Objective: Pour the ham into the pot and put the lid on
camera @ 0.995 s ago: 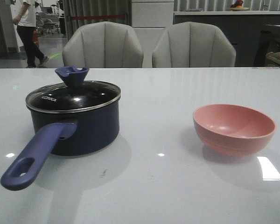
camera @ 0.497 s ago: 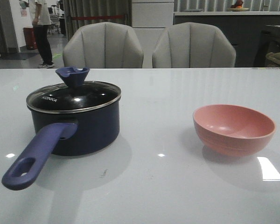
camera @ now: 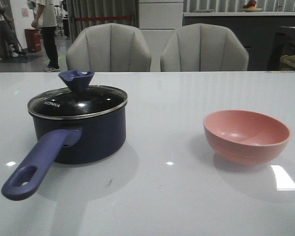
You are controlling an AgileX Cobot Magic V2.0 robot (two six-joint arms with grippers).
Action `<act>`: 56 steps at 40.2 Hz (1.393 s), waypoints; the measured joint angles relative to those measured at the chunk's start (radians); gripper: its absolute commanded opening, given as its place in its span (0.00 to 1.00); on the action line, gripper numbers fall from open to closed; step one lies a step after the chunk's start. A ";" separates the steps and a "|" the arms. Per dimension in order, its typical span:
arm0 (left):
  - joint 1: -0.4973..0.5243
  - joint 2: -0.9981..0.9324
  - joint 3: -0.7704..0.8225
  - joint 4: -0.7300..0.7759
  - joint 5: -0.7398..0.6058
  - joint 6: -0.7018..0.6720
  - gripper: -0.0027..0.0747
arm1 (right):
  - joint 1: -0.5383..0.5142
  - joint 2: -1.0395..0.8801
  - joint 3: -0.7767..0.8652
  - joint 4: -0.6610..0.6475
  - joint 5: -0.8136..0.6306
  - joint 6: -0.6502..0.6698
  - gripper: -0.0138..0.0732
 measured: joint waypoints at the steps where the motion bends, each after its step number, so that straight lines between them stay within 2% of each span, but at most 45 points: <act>1: 0.000 0.000 0.000 0.000 0.000 0.000 0.20 | 0.000 0.000 0.000 0.000 0.000 0.000 0.32; 23: 0.000 0.000 0.002 0.000 0.000 0.000 0.20 | 0.000 0.000 0.000 0.000 0.000 0.000 0.32; 30: 0.009 0.000 0.064 0.024 -0.077 0.000 0.18 | 0.000 0.000 0.000 0.000 0.000 0.000 0.32; 44: 0.281 -0.017 0.291 0.024 -0.349 0.000 0.18 | 0.000 0.000 0.000 0.000 0.000 0.000 0.32; 51: 0.299 -0.021 0.310 0.024 -0.430 0.000 0.18 | 0.000 0.000 0.000 0.000 0.000 0.000 0.32; 56: 0.299 -0.021 0.310 0.024 -0.430 0.000 0.18 | 0.000 0.000 0.000 0.000 0.000 0.000 0.32</act>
